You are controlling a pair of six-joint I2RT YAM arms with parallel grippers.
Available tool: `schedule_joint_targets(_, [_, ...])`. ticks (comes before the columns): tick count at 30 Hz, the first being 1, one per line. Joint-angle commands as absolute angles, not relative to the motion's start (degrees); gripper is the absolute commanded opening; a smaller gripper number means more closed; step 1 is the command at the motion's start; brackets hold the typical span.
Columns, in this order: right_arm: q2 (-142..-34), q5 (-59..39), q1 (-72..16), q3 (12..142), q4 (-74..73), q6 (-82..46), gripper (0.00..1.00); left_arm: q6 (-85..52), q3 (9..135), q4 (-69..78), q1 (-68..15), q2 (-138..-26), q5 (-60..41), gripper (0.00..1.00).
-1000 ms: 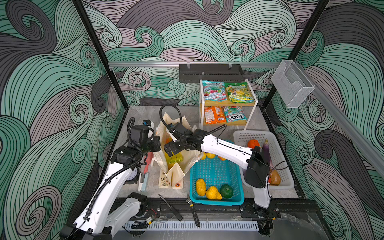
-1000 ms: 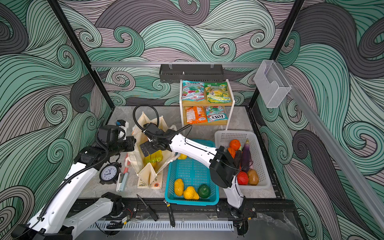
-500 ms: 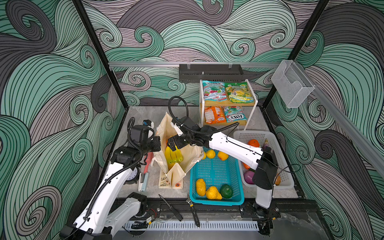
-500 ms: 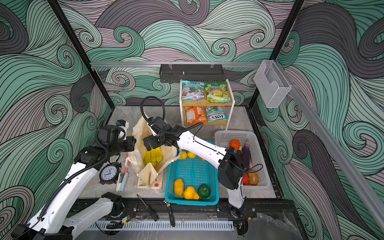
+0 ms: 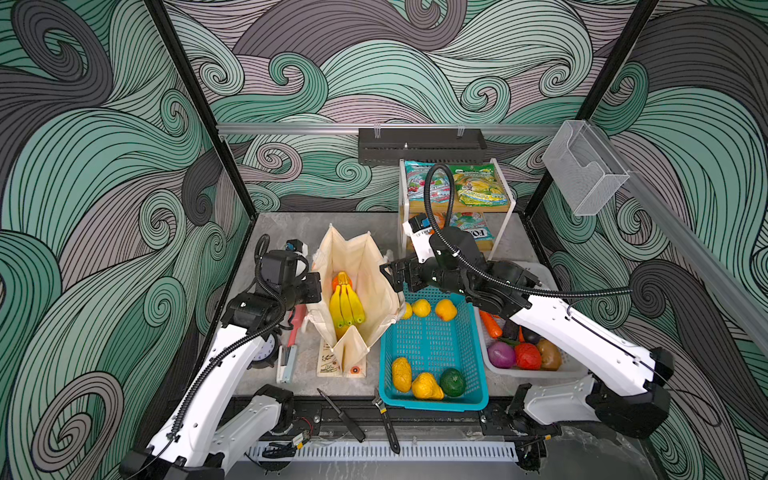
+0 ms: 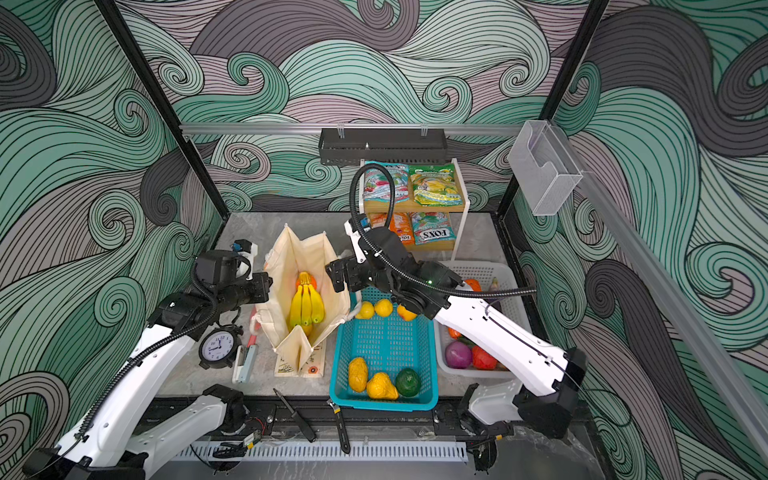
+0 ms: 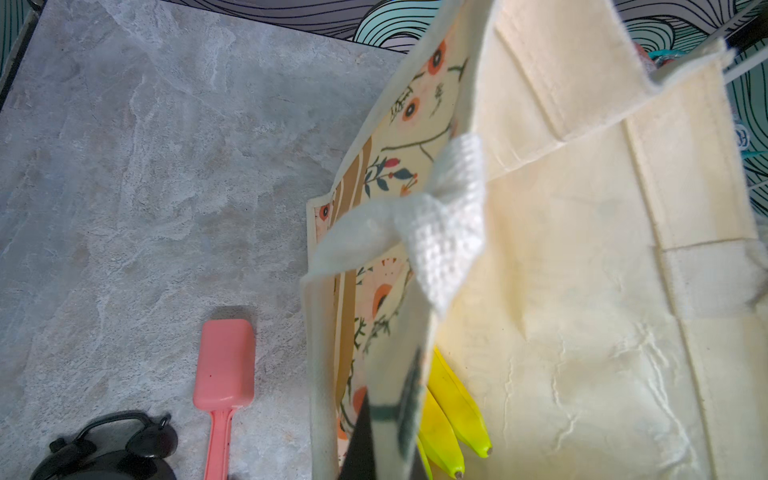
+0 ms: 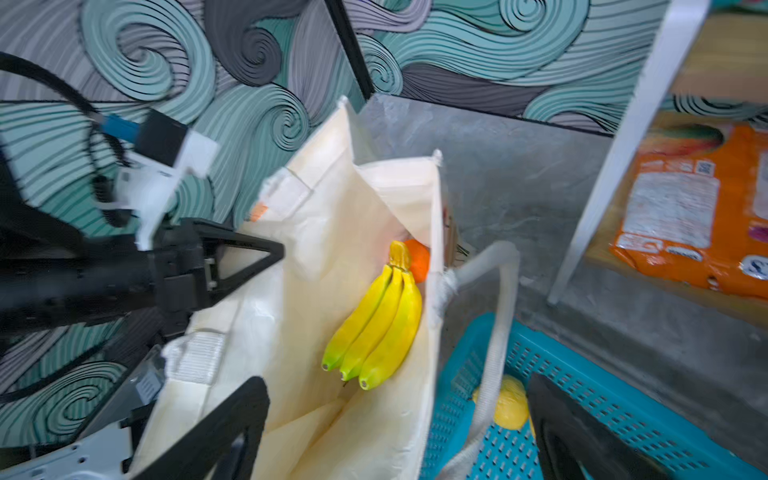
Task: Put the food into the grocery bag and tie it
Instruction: 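Raise the right gripper out of the bag and draw it back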
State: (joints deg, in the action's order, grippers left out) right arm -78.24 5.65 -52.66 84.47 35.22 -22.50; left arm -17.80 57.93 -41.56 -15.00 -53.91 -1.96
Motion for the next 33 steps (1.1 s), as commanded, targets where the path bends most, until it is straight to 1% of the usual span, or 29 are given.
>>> schedule_joint_targets(1, [-80.42, 5.72, -52.65, 79.05, 39.07, -25.60, 0.93, -18.85, 59.32, -40.72, -14.81, -54.32, -2.07, 0.00])
schedule_joint_targets(3, [-80.75, 2.18, -52.69, 76.25, 36.09, -25.77, 0.87, -19.27, 59.58, -40.68, -14.85, -54.79, -2.32, 0.00])
schedule_joint_targets(4, [-81.14, 0.69, -52.73, 74.92, 33.73, -25.62, 0.80, -19.25, 59.82, -40.63, -14.85, -55.08, -2.77, 0.00])
schedule_joint_targets(5, [-81.58, 0.32, -52.75, 74.30, 32.60, -25.42, 0.71, -19.44, 60.21, -40.82, -14.85, -55.39, -2.89, 0.00])
schedule_joint_targets(7, [-82.85, 1.07, -53.08, 74.76, 32.87, -24.31, 0.46, -19.82, 61.79, -41.69, -14.85, -55.95, -2.97, 0.00])
schedule_joint_targets(9, [-82.35, 2.44, -53.17, 74.88, 31.74, -23.96, 0.34, -20.20, 63.90, -42.50, -14.83, -56.33, -2.90, 0.00])
schedule_joint_targets(11, [-81.21, 2.95, -53.17, 75.37, 30.11, -23.17, 0.10, -20.85, 66.77, -43.91, -14.85, -57.47, -1.63, 0.00])
schedule_joint_targets(12, [-80.89, 3.45, -53.17, 76.28, 29.84, -22.62, 0.04, -21.69, 69.05, -45.71, -14.85, -58.47, 0.49, 0.00])
schedule_joint_targets(16, [-81.37, 7.38, -53.00, 81.31, 32.81, -20.00, 0.01, -22.33, 76.99, -50.97, -14.71, -62.42, 7.80, 0.00])
schedule_joint_targets(20, [-81.06, 11.06, -52.17, 81.96, 35.55, -18.95, 0.00, -21.75, 81.81, -53.08, -14.60, -63.72, 16.34, 0.00])
schedule_joint_targets(24, [-79.13, 13.38, -50.69, 80.29, 39.08, -18.29, 0.00, -20.26, 83.79, -54.65, -14.01, -64.24, 24.23, 0.00])
schedule_joint_targets(30, [-75.47, 13.18, -47.94, 76.13, 40.72, -18.11, 0.00, -16.80, 83.96, -54.84, -13.69, -62.82, 38.24, 0.00])
schedule_joint_targets(33, [-74.29, 13.38, -46.75, 74.30, 41.54, -18.02, 0.00, -16.75, 83.53, -54.93, -13.46, -62.24, 40.06, 0.00])
